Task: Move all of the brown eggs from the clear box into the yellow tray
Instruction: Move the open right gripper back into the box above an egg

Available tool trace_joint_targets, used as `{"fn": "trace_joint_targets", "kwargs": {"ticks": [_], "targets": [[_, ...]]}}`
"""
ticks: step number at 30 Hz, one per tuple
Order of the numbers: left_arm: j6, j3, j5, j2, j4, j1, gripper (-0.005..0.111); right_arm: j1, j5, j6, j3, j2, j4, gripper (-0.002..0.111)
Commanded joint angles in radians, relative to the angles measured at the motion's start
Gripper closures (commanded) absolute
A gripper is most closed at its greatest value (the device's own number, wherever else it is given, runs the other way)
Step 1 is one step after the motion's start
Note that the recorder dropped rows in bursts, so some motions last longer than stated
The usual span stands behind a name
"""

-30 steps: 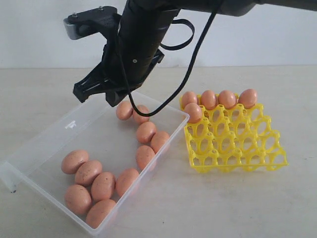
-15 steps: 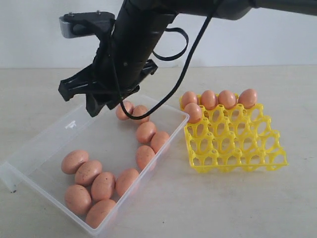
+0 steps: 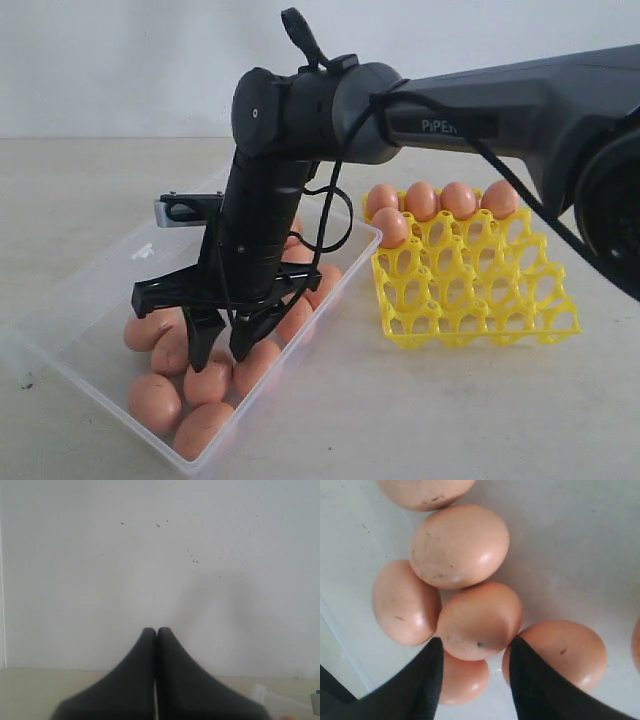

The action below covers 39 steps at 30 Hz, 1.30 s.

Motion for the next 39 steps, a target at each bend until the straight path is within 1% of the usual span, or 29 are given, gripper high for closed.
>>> {"fn": "trace_joint_targets", "kwargs": {"ticks": [1, 3, 5, 10, 16, 19, 24, 25, 26, 27, 28, 29, 30, 32, 39], "targets": [[0.008, -0.004, -0.015, 0.003, -0.001, -0.005, 0.111, 0.007, -0.031, -0.016, -0.005, 0.0, 0.004, 0.051], [0.008, -0.004, -0.015, 0.003, -0.001, -0.005, 0.111, 0.007, -0.053, -0.016, -0.005, 0.0, 0.004, 0.039], [0.008, -0.004, -0.015, 0.003, -0.001, -0.005, 0.111, 0.007, -0.059, -0.016, -0.005, 0.0, 0.004, 0.035], [0.008, -0.004, -0.015, 0.003, -0.001, -0.005, 0.111, 0.007, -0.061, 0.01, -0.005, 0.025, -0.006, 0.035], [0.008, -0.004, -0.015, 0.003, -0.001, -0.005, 0.111, 0.007, -0.171, 0.0, -0.005, 0.043, -0.01, 0.035], [0.008, -0.004, -0.015, 0.003, -0.001, -0.005, 0.111, 0.007, -0.253, 0.0, -0.005, 0.043, -0.008, 0.035], [0.008, -0.004, 0.001, 0.003, -0.001, -0.005, 0.111, 0.007, -0.249, 0.009, -0.005, 0.061, 0.011, 0.035], [0.008, -0.004, 0.013, 0.003, -0.001, -0.005, 0.111, 0.007, -0.249, -0.071, -0.005, 0.061, 0.011, 0.035], [0.008, -0.004, 0.015, 0.003, -0.001, -0.005, 0.111, 0.007, -0.244, -0.211, -0.005, 0.057, 0.011, 0.035], [0.008, -0.004, 0.017, 0.003, -0.001, -0.005, 0.111, 0.007, -0.236, -0.297, -0.005, 0.052, 0.016, 0.035], [0.008, -0.004, 0.021, 0.003, -0.001, -0.005, 0.111, 0.007, -0.219, -0.463, -0.005, 0.043, 0.016, 0.035], [0.008, -0.004, 0.026, 0.003, -0.001, -0.005, 0.111, 0.007, -0.212, -0.539, -0.005, 0.037, 0.016, 0.035], [0.008, -0.004, 0.039, 0.003, -0.001, -0.005, 0.111, 0.007, -0.208, -0.672, -0.005, 0.025, 0.016, 0.035], [0.008, -0.004, 0.045, 0.003, -0.001, -0.005, 0.111, 0.007, -0.21, -0.759, -0.005, 0.018, 0.012, 0.035], [0.008, -0.004, 0.058, 0.003, -0.001, -0.005, 0.111, 0.007, -0.289, -0.51, -0.005, 0.016, 0.027, 0.035]]}}
